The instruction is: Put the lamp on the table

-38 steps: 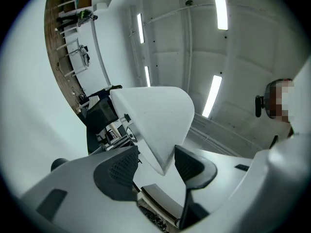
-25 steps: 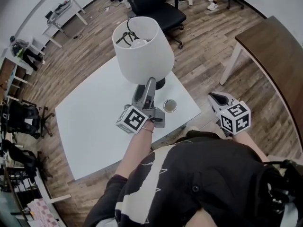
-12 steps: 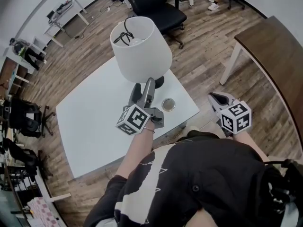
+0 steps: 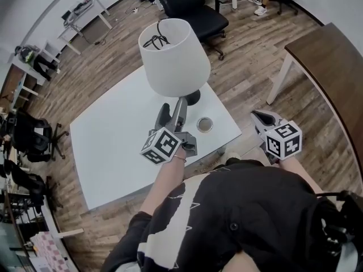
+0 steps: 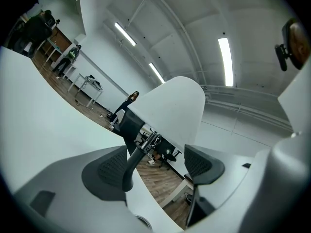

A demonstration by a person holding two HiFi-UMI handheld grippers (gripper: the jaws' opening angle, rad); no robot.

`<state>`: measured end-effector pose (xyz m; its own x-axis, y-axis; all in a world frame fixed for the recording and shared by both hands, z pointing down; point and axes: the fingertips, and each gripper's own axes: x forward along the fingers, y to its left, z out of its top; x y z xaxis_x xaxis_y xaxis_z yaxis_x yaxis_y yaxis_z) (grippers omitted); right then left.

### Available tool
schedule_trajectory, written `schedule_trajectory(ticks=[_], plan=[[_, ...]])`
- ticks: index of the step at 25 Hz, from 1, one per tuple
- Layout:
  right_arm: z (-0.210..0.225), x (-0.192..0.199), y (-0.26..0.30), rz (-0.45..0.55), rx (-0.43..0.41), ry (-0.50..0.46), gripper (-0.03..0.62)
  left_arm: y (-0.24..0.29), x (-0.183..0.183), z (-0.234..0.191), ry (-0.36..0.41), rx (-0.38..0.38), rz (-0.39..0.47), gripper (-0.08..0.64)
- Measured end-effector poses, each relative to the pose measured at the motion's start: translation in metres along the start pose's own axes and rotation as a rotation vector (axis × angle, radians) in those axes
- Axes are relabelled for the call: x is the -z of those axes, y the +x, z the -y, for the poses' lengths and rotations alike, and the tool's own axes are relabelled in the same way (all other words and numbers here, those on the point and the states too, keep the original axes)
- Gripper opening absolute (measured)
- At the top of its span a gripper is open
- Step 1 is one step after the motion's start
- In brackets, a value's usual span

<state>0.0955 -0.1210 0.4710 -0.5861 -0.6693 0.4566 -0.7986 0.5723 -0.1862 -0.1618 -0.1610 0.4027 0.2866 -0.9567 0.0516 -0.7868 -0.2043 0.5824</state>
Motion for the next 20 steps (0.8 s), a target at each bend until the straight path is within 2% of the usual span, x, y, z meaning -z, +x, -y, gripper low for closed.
schedule_trajectory(ticks=[10, 13, 18, 20], plan=[[-0.017, 0.014, 0.002, -0.014, -0.039, -0.015, 0.031, -0.021, 0.007, -0.006, -0.001, -0.003, -0.001, 0.357], [-0.015, 0.017, 0.001, -0.022, -0.058, -0.013, 0.031, -0.027, 0.013, 0.002, 0.018, -0.001, -0.006, 0.331], [-0.02, 0.011, 0.009, -0.029, -0.132, -0.006, 0.031, -0.05, 0.017, 0.009, 0.032, -0.038, -0.001, 0.308], [-0.029, 0.011, 0.009, -0.034, -0.168, -0.024, 0.031, -0.067, 0.019, 0.012, 0.038, -0.046, 0.007, 0.271]])
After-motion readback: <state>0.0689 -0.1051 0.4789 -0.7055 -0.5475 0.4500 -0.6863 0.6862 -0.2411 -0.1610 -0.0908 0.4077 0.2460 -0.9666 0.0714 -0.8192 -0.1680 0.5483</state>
